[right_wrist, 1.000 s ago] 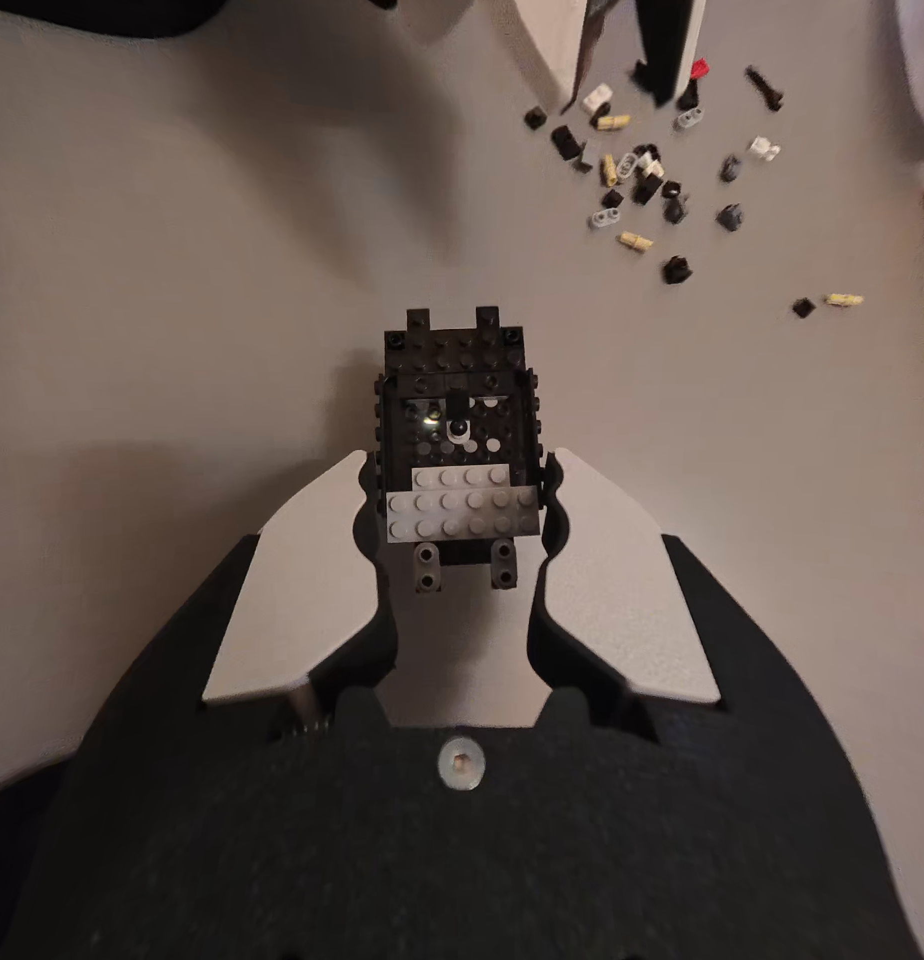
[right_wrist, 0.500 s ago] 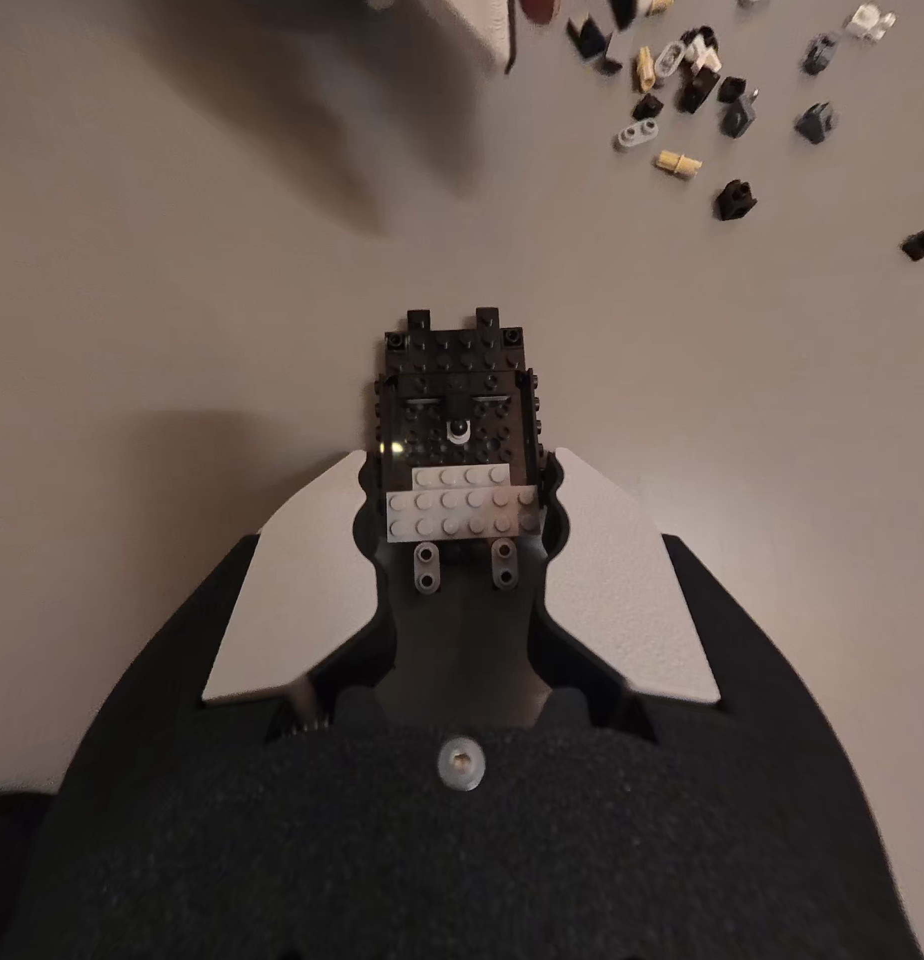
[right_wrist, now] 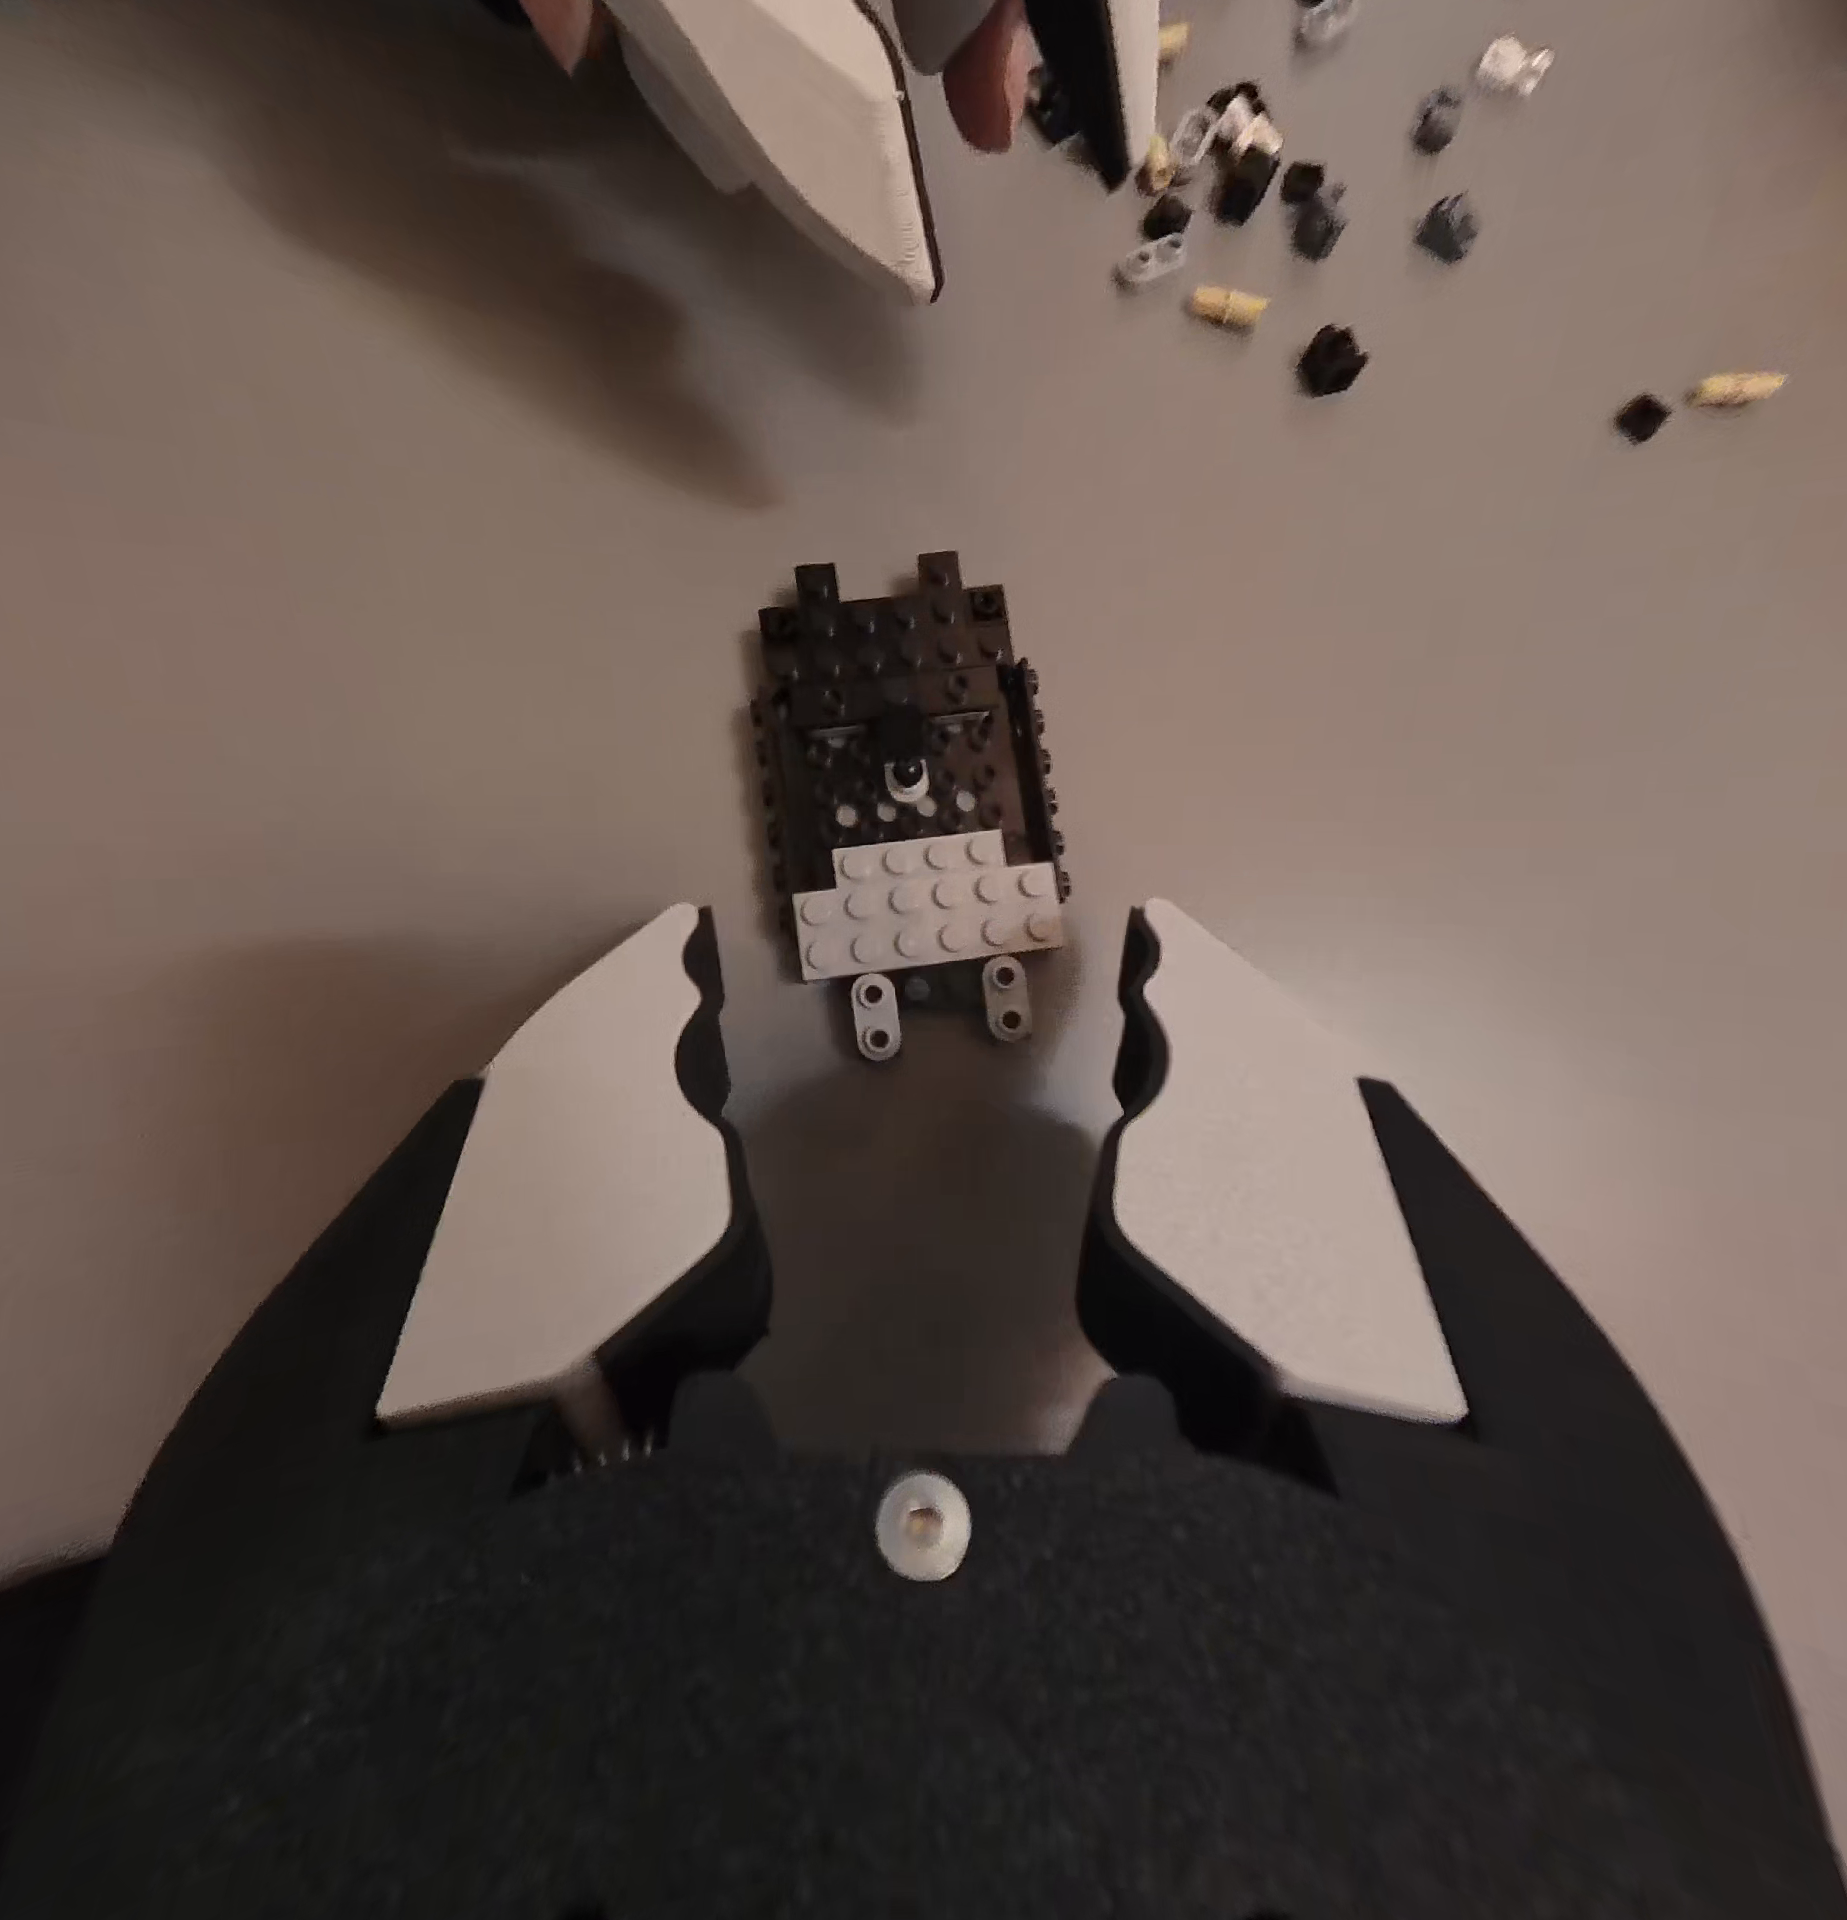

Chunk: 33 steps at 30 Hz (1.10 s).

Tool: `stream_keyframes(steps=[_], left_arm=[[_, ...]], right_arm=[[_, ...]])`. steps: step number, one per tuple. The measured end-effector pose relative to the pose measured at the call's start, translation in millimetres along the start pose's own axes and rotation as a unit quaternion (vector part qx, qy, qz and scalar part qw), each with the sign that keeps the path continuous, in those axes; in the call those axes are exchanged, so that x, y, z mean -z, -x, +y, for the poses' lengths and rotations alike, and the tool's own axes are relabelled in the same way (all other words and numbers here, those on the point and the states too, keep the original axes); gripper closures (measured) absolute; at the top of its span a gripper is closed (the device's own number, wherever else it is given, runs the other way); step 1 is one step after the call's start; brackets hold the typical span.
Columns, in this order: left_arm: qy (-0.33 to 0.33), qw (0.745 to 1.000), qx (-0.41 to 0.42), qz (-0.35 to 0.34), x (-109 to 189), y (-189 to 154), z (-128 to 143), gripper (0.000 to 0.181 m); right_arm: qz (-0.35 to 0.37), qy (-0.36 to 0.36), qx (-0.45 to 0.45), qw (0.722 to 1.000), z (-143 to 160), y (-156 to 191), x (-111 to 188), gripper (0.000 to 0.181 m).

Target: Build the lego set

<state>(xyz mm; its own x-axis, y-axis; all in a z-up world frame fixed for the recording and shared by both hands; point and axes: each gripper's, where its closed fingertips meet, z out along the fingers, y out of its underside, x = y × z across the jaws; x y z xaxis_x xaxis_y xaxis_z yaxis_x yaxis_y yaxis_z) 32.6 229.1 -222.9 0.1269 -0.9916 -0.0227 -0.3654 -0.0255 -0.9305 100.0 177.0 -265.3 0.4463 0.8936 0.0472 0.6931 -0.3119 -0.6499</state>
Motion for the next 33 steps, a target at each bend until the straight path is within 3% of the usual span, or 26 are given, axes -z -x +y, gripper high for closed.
stream_keyframes(steps=[5, 11, 16, 20, 22, 24, 27, 33], left_arm=[[-0.002, 1.000, -0.013, -0.001, -0.2, -2.0, -0.7, 0.152], [-0.031, 0.999, -0.007, -0.005, 8.1, 1.0, -8.8, 0.161], [-0.043, 0.999, -0.003, -0.029, 10.2, 12.3, -12.4, 0.162], [-0.064, 0.997, -0.009, -0.042, 13.6, 15.6, -21.1, 0.159], [-0.081, 0.995, -0.008, -0.056, 15.3, 19.4, -29.4, 0.158], [-0.103, 0.992, -0.013, -0.075, 19.0, 23.9, -40.4, 0.160], [-0.134, 0.984, -0.027, -0.111, 28.2, 31.6, -59.1, 0.172], [-0.172, 0.971, -0.018, -0.167, 42.2, 56.6, -92.9, 0.181]], right_arm=[[-0.060, 0.029, 0.051, 0.996, 5.1, 1.3, -9.6, 0.126], [-0.154, 0.085, 0.194, 0.965, 9.2, -16.5, -8.6, 0.127], [-0.158, 0.063, 0.190, 0.967, 3.5, -16.2, -2.0, 0.120], [-0.051, -0.073, 0.125, 0.988, -34.9, -29.7, 25.7, 0.119], [0.031, -0.160, 0.085, 0.983, -59.6, -42.2, 49.4, 0.119], [0.108, -0.233, 0.045, 0.965, -78.7, -52.3, 74.5, 0.121], [0.208, -0.280, -0.007, 0.937, -89.2, -66.2, 96.9, 0.124], [0.347, -0.364, -0.075, 0.861, -99.5, -94.5, 134.7, 0.171]])
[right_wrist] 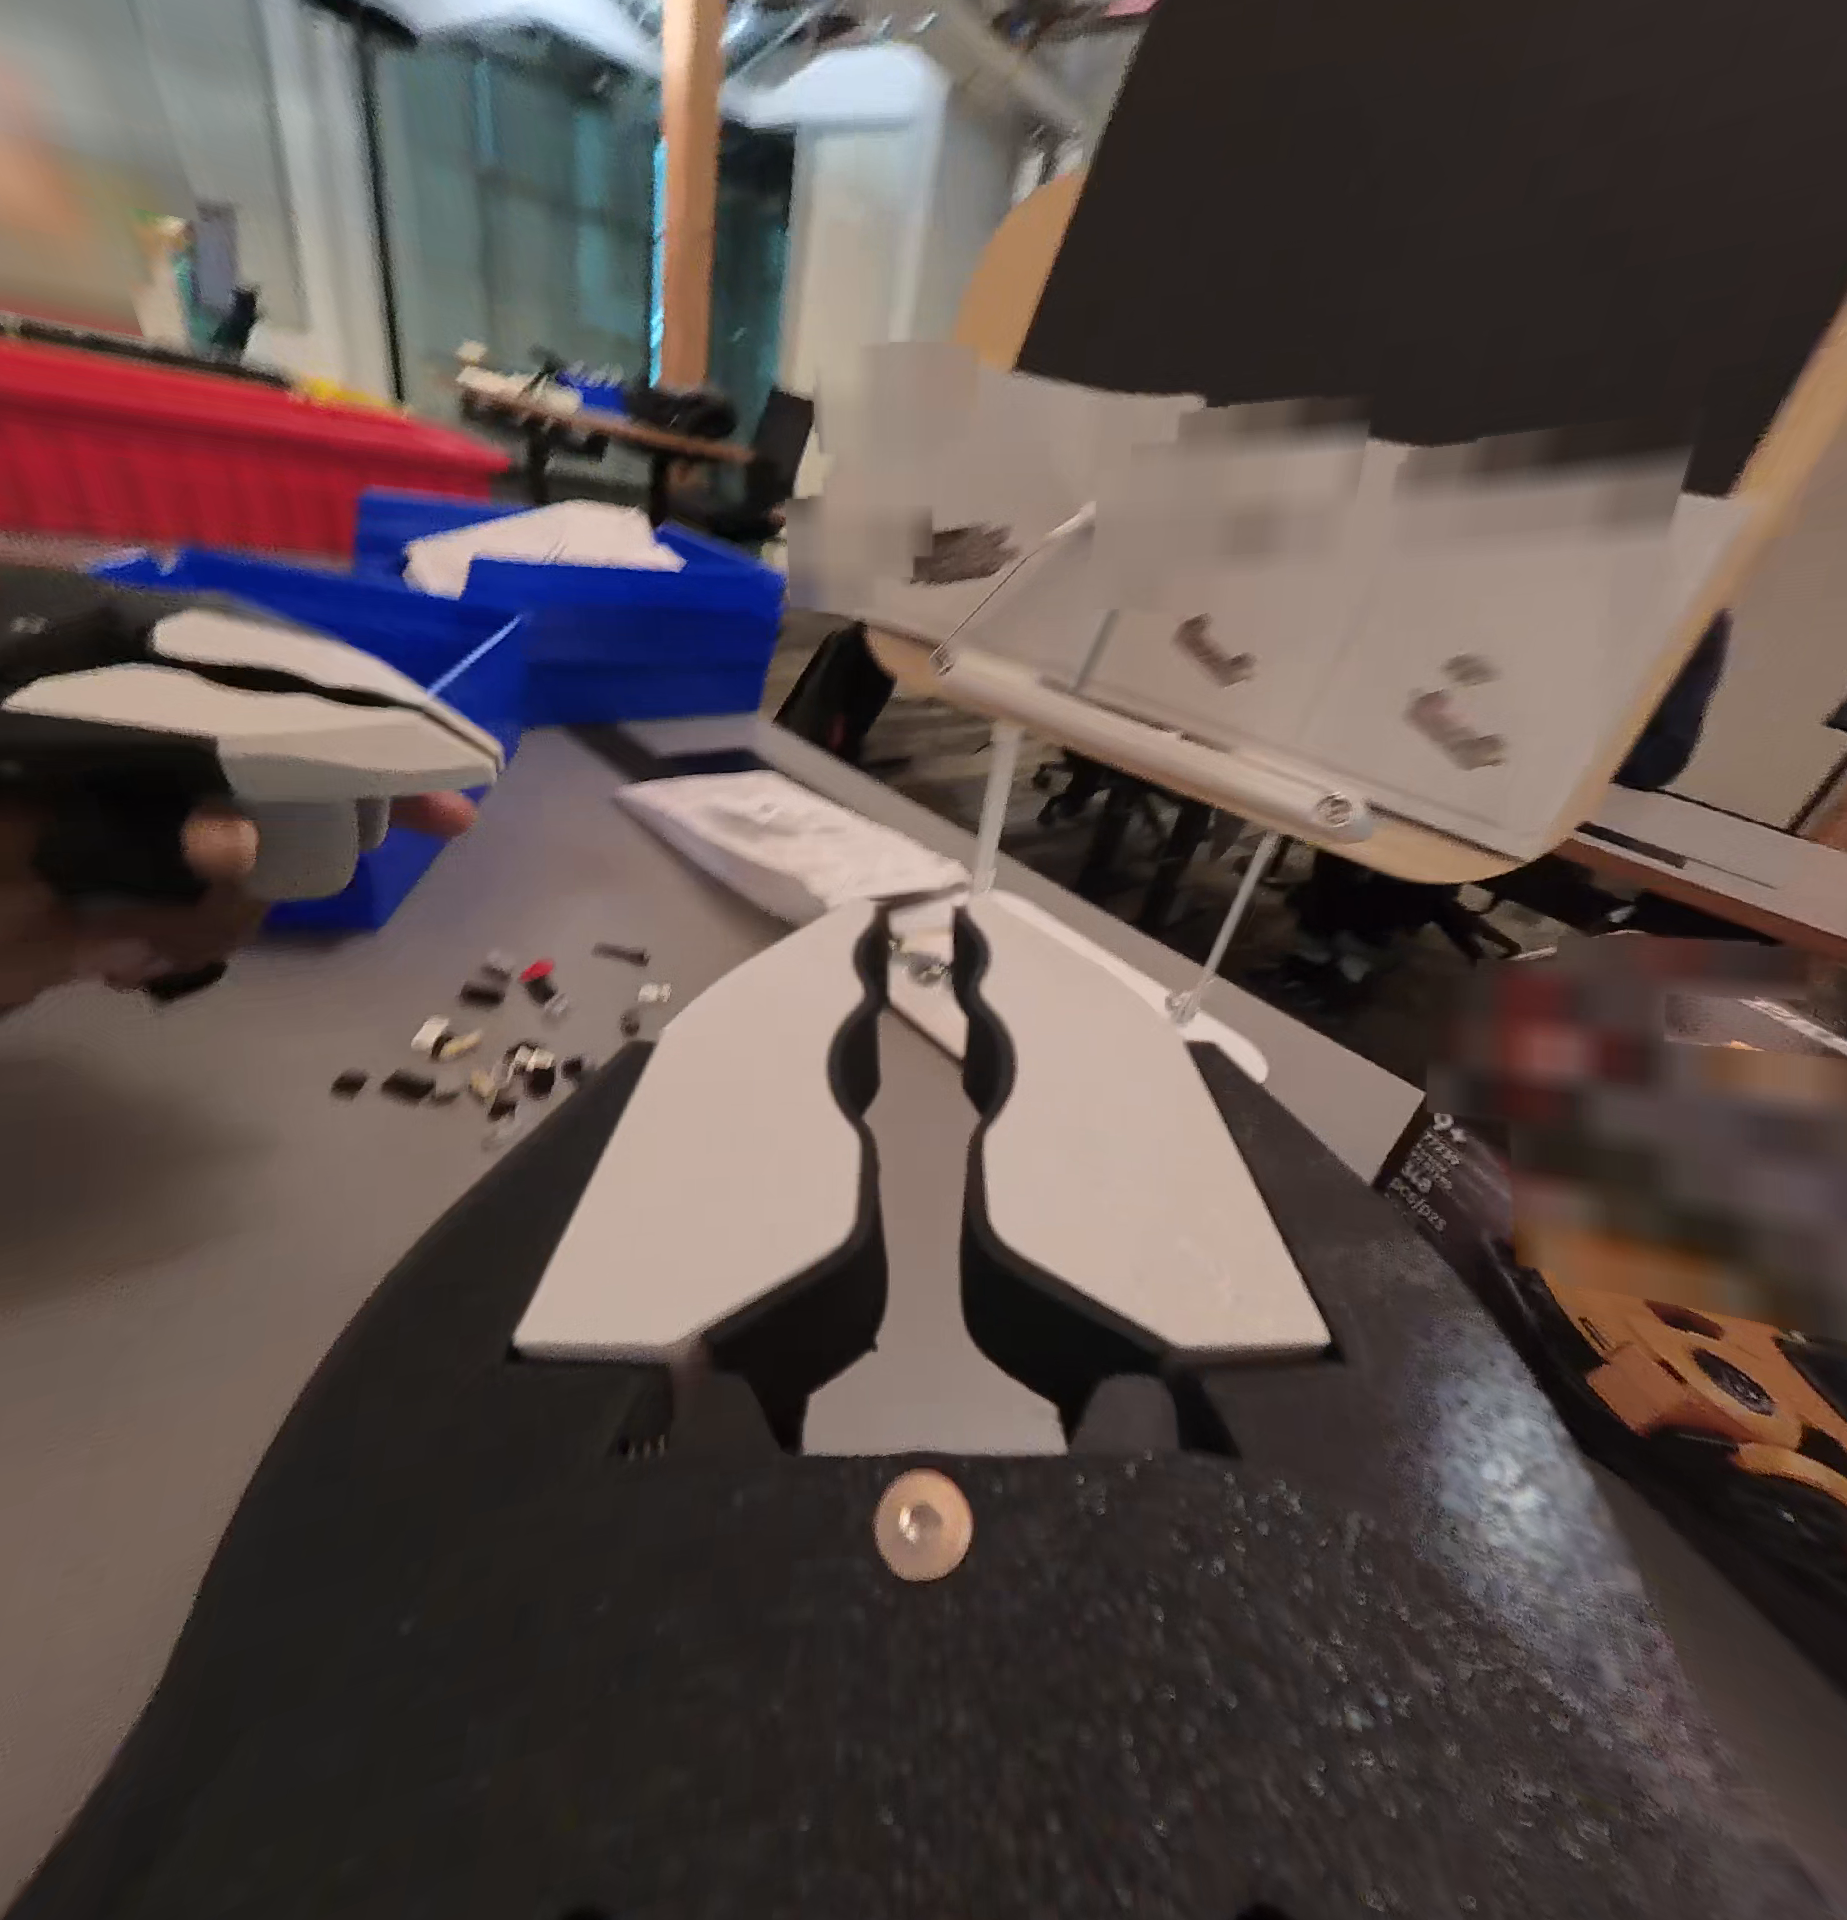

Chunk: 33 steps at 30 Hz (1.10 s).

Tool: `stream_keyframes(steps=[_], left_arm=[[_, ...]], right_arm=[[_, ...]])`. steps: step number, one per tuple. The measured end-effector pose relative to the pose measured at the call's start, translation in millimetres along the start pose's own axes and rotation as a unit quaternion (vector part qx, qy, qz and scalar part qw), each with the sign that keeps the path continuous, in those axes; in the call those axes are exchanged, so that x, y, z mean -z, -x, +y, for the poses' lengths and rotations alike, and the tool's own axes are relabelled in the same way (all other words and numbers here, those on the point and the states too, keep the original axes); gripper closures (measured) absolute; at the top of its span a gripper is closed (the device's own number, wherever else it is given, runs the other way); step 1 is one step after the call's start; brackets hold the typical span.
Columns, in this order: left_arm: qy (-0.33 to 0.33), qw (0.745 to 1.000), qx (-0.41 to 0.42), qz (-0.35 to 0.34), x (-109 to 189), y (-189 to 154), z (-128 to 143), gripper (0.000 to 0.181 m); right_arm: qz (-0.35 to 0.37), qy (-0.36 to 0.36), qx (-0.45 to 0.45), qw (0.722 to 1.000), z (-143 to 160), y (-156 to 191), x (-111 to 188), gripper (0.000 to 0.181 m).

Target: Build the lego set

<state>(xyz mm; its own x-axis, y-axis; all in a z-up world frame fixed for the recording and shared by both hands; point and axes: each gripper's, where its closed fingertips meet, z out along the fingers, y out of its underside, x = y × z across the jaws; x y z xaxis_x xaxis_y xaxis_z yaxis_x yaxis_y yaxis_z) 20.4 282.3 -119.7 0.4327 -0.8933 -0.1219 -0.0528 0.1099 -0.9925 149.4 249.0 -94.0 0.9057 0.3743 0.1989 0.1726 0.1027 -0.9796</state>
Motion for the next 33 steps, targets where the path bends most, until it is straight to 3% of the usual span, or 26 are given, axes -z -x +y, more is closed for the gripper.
stream_keyframes(steps=[2, 6, 13, 16, 22, 27, 33], left_arm=[[-0.007, 1.000, 0.010, -0.018, -3.7, 11.0, -8.9, 0.181], [-0.028, 0.998, 0.007, -0.058, -14.1, 32.5, -31.4, 0.181], [-0.057, 0.992, -0.016, -0.109, -42.6, 68.0, -67.8, 0.181], [-0.058, 0.989, -0.012, -0.135, -42.5, 80.4, -60.8, 0.181], [-0.043, 0.983, -0.004, -0.177, -30.0, 104.1, -35.3, 0.181], [-0.042, 0.977, 0.015, -0.206, -21.2, 127.2, -25.8, 0.181], [-0.042, 0.976, 0.032, -0.212, -22.4, 129.2, -21.3, 0.181]], right_arm=[[0.032, -0.020, -0.001, 0.999, -6.8, -10.6, -4.7, 0.181], [0.065, -0.046, -0.014, 0.997, -14.0, -26.4, -20.9, 0.181], [0.054, -0.072, -0.058, 0.994, -41.9, -43.6, -67.3, 0.181], [0.078, -0.063, -0.042, 0.994, -40.6, -56.7, -79.2, 0.181], [0.096, -0.015, -0.051, 0.994, 4.3, -63.5, -83.3, 0.181], [0.108, 0.000, -0.046, 0.993, 23.9, -65.0, -87.5, 0.181], [0.128, 0.030, -0.042, 0.990, 42.6, -61.5, -94.6, 0.181]])
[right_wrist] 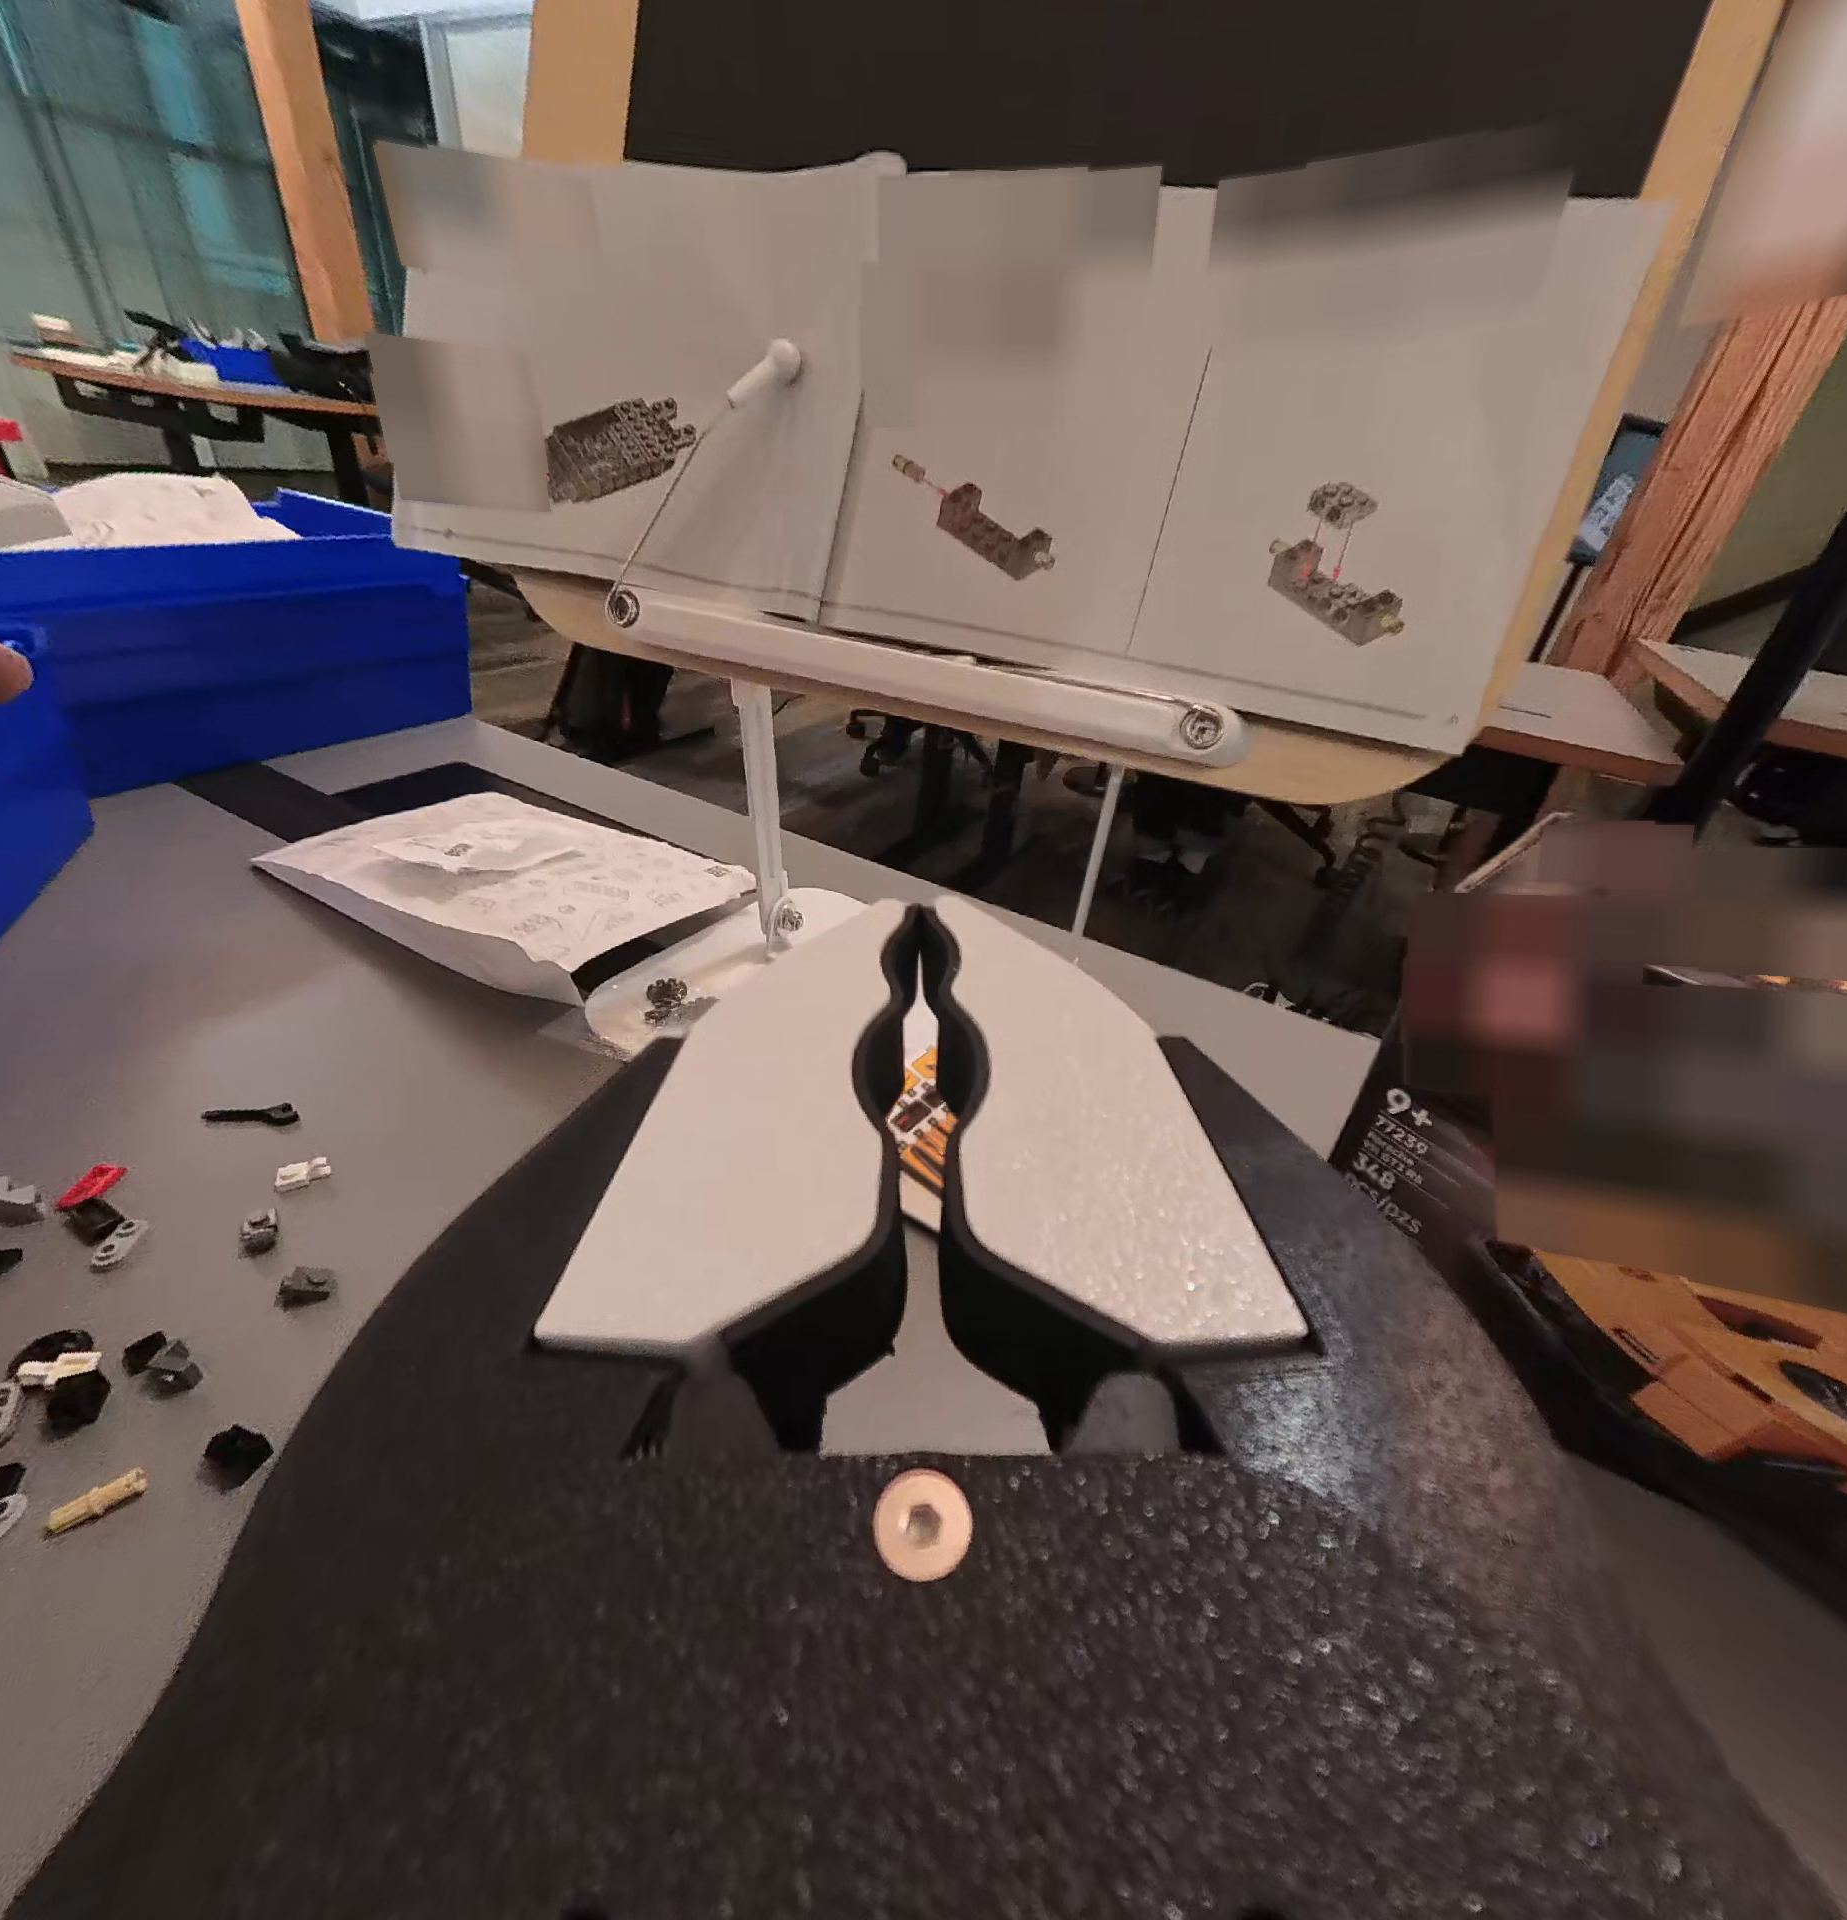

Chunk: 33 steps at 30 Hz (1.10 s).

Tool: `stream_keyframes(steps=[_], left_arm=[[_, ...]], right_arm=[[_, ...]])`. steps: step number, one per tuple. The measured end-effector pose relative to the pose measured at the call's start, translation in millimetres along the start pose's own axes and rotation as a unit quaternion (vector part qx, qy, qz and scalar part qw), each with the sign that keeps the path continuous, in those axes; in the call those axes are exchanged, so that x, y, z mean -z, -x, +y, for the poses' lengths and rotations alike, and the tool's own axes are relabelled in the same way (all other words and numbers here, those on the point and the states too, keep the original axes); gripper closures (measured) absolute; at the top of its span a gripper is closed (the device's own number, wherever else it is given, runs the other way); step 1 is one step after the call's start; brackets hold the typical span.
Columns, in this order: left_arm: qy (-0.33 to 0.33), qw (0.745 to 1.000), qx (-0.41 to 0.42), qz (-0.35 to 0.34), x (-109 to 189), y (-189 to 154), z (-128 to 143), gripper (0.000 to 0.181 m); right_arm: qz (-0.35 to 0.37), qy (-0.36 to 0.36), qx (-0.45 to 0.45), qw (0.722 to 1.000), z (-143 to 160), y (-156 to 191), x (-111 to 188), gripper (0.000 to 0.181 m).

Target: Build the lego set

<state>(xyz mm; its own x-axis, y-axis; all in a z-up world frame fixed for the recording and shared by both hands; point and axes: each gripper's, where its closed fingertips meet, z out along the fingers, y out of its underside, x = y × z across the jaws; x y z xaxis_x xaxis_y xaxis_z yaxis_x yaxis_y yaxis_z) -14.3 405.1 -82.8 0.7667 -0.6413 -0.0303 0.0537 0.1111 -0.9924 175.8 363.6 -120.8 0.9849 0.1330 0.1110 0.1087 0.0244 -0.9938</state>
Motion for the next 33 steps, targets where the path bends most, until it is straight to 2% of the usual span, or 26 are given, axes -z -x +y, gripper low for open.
stream_keyframes(steps=[6, 16, 22, 27, 33], left_arm=[[0.003, 1.000, 0.001, -0.003, -0.9, -2.2, -1.4, 0.181], [-0.013, 1.000, -0.013, 0.022, 3.4, -14.1, -12.8, 0.181], [-0.003, 0.999, -0.011, 0.031, 0.9, -16.9, -4.3, 0.181], [0.002, 0.999, -0.012, 0.039, -0.7, -18.4, 0.6, 0.181], [0.009, 0.999, -0.004, 0.046, -1.8, -16.6, 5.8, 0.181]], right_arm=[[-0.009, -0.005, 0.014, 1.000, -2.4, 9.4, -12.3, 0.181], [-0.005, -0.082, 0.045, 0.996, -77.9, -5.0, -61.4, 0.176], [0.007, -0.086, 0.074, 0.994, -118.8, -14.1, -114.3, 0.181], [0.010, -0.064, 0.082, 0.995, -123.5, -21.0, -150.6, 0.181], [0.010, -0.055, 0.076, 0.996, -117.3, -22.8, -163.2, 0.181]])
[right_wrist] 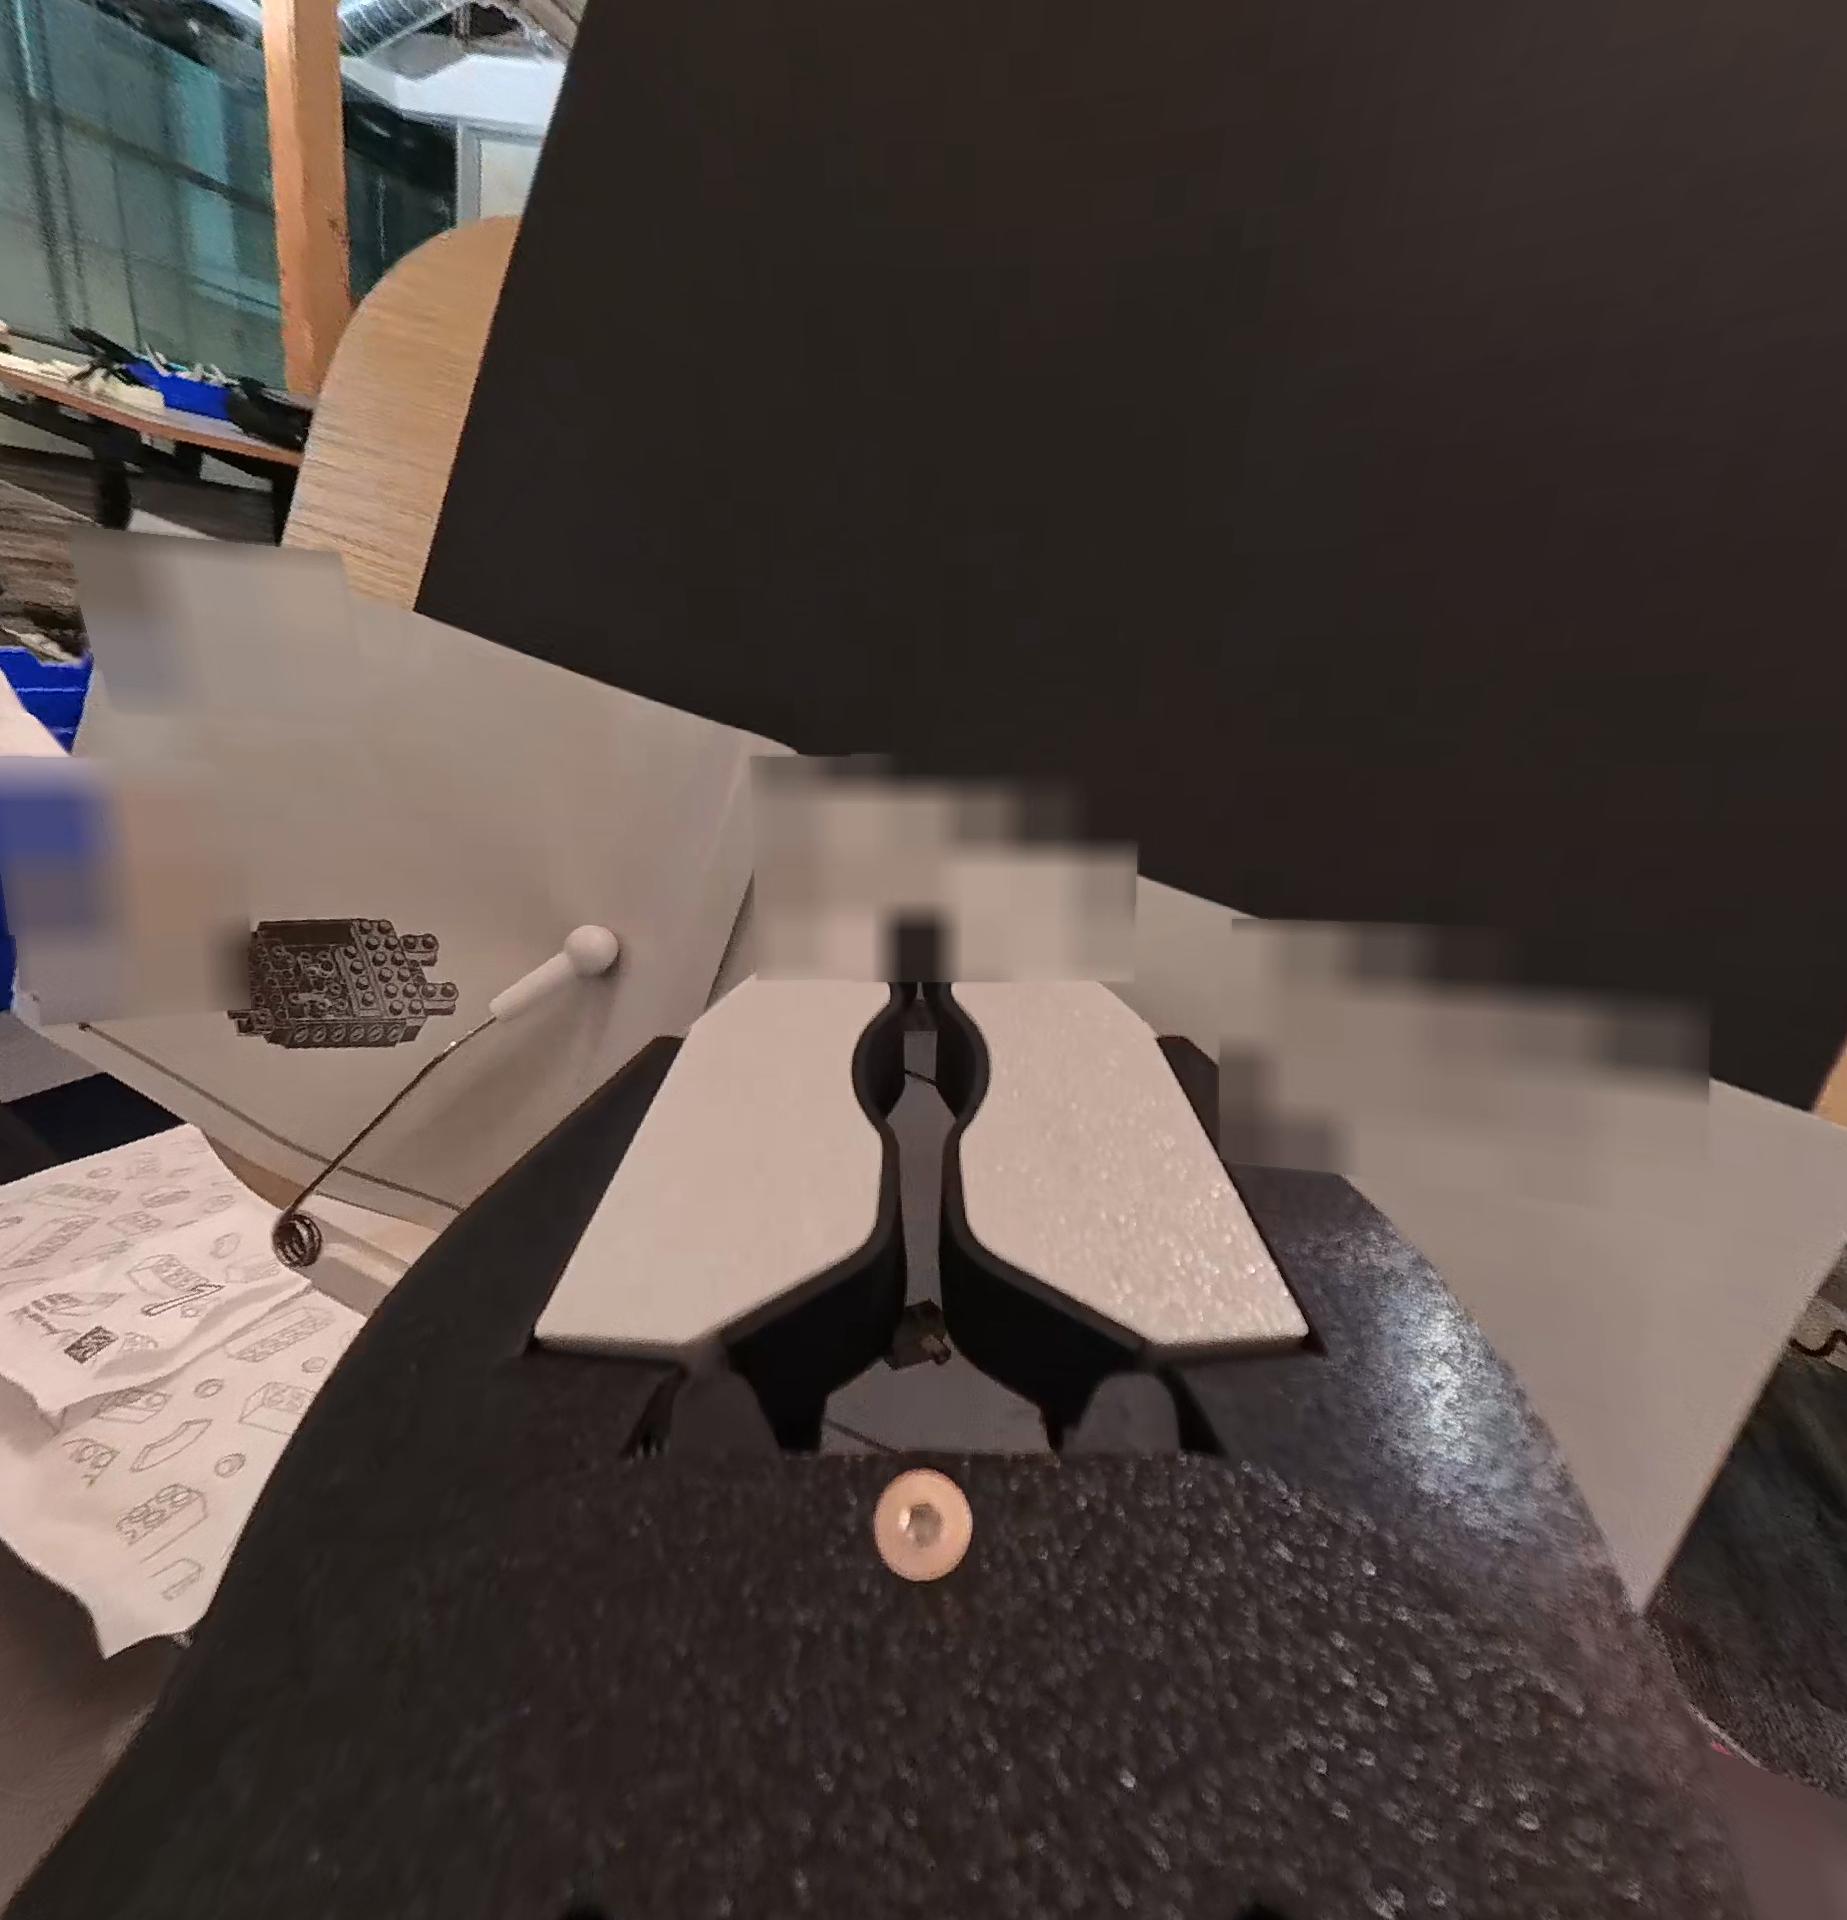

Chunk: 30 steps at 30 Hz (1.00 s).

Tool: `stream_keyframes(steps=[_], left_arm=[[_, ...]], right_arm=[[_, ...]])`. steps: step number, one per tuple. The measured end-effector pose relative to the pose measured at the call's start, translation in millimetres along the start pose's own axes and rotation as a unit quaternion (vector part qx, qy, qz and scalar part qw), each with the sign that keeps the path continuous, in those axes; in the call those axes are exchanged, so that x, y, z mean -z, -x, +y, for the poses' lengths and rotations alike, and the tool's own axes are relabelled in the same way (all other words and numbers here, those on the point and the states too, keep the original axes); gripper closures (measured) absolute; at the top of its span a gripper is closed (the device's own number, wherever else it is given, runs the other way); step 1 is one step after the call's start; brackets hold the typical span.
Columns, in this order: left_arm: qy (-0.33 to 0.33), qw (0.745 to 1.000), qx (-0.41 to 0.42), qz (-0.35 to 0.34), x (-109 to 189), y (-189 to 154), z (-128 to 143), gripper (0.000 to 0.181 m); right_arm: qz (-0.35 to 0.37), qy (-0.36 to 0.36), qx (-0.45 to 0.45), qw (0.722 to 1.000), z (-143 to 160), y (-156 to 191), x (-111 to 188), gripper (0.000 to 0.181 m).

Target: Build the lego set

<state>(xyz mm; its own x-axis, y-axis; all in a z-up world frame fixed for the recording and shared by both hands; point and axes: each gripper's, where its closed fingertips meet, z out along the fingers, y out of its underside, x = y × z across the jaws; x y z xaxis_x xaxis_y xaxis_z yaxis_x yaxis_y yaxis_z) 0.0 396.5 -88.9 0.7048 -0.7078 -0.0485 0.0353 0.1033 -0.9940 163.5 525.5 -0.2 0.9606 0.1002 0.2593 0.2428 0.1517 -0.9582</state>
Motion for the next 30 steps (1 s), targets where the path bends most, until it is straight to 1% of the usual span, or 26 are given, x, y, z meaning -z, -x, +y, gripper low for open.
stream_keyframes(steps=[16, 30], left_arm=[[-0.010, 1.000, -0.007, -0.008, 1.9, 0.9, -3.2, 0.181], [-0.011, 1.000, -0.008, -0.003, 2.4, -1.0, -5.4, 0.181]], right_arm=[[0.009, -0.009, -0.015, 1.000, -2.0, -6.1, -1.0, 0.181], [0.015, -0.008, 0.004, 1.000, -1.4, -6.9, 1.5, 0.178]])
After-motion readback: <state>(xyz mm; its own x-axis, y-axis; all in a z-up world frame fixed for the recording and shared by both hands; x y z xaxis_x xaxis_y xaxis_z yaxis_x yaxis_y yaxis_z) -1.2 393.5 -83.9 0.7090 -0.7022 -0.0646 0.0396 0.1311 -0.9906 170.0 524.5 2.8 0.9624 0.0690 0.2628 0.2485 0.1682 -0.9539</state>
